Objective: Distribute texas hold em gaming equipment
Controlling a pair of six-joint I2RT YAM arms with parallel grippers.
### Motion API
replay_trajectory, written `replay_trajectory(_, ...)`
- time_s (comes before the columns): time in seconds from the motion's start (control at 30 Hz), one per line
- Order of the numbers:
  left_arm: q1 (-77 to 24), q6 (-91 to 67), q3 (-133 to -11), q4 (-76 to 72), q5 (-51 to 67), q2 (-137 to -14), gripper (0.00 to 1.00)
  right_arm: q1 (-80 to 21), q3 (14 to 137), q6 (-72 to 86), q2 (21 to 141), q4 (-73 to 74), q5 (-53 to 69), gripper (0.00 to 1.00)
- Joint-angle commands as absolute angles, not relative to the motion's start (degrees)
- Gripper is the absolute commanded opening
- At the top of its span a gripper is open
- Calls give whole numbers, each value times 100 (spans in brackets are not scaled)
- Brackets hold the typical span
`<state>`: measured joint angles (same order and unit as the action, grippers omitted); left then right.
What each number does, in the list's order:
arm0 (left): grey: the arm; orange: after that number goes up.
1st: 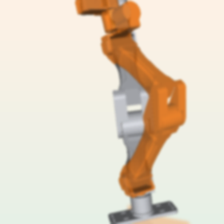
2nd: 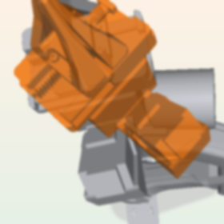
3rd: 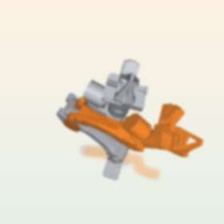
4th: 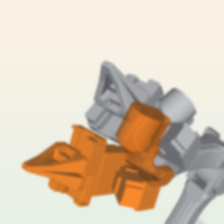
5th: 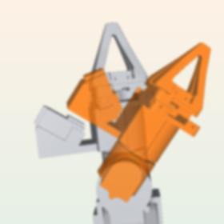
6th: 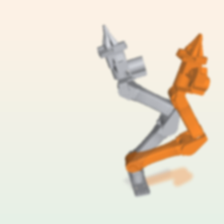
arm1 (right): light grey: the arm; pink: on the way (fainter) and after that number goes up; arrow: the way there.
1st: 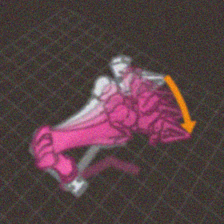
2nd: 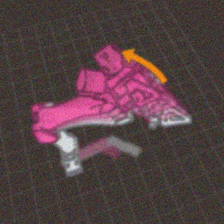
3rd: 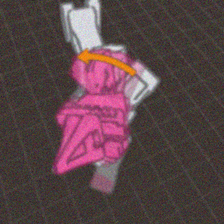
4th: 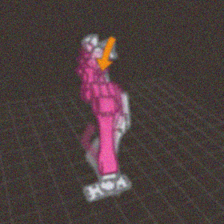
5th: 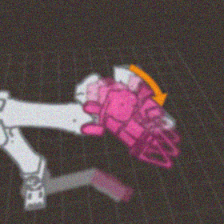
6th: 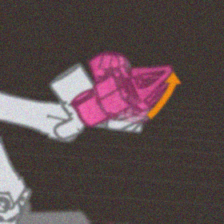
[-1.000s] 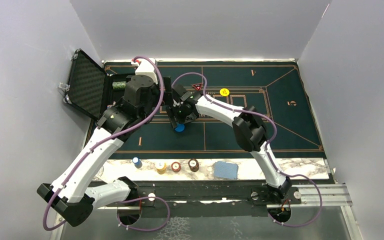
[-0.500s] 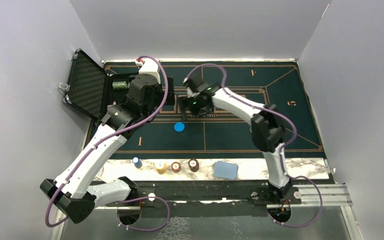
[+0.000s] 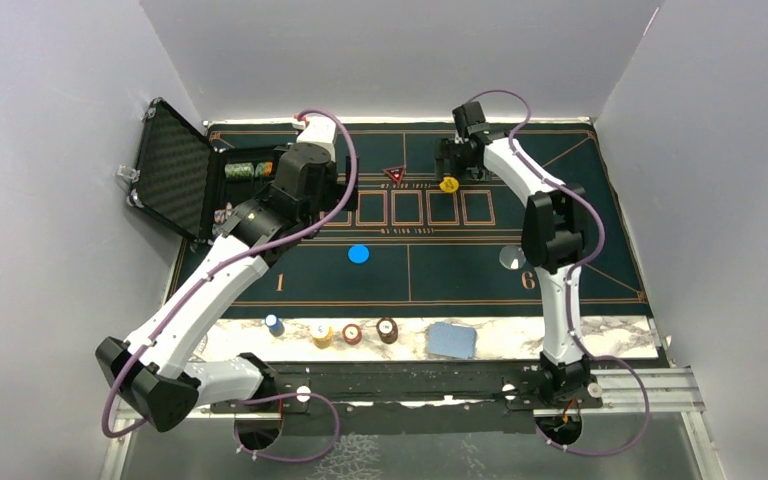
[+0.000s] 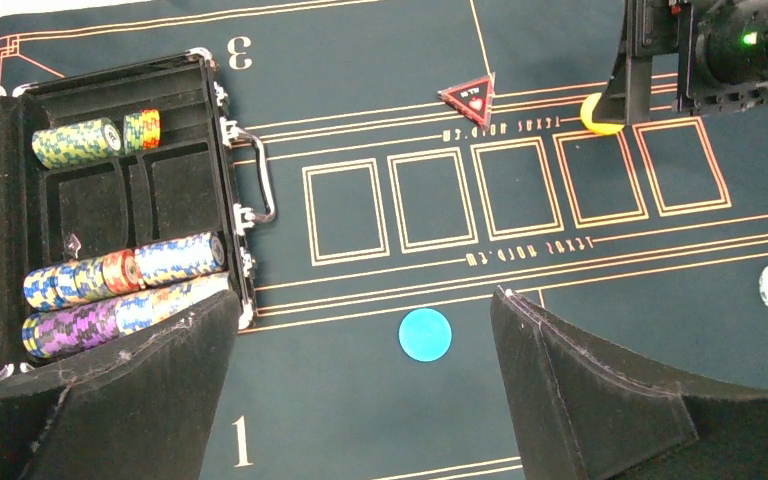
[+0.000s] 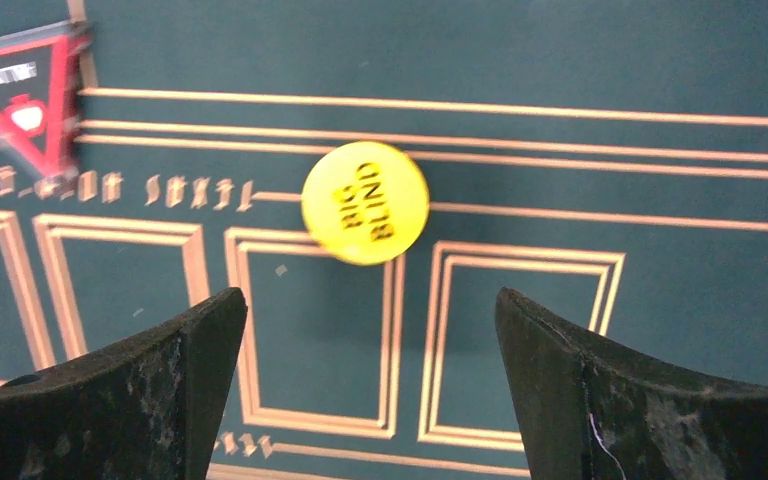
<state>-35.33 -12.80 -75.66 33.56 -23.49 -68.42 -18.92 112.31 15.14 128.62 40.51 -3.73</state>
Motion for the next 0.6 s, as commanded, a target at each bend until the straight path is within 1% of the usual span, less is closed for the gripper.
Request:
replay_trajectory(0.0,-3542,-1053,-7726,3175,-2302,-7006,99,-1835,11926,1060,13437,4331,-642,94)
replay_trajectory(0.13,-3542,-1023,-7723,3082,-2238,-7144,99,-1837,12278,959,13795,4346,-623,93)
replay_trajectory(0.3,-3548,-986,-7723,2985,-2210,-7197,99,-1926,12363,915,13995,4357,-631,91)
replay_trajectory(0.37,-3546,-976,-7726,2980,-2219,-7186,99,-1975,12350,907,14068,4390,-792,86)
replay_trajectory(0.47,-3551,-976,-7710,2965,-2215,-7149,99,-2030,12256,894,14147,4452,-934,75)
replay_trajectory(0.57,-3557,-976,-7685,2961,-2205,-7083,99,-2028,11915,799,14107,4244,-1087,70)
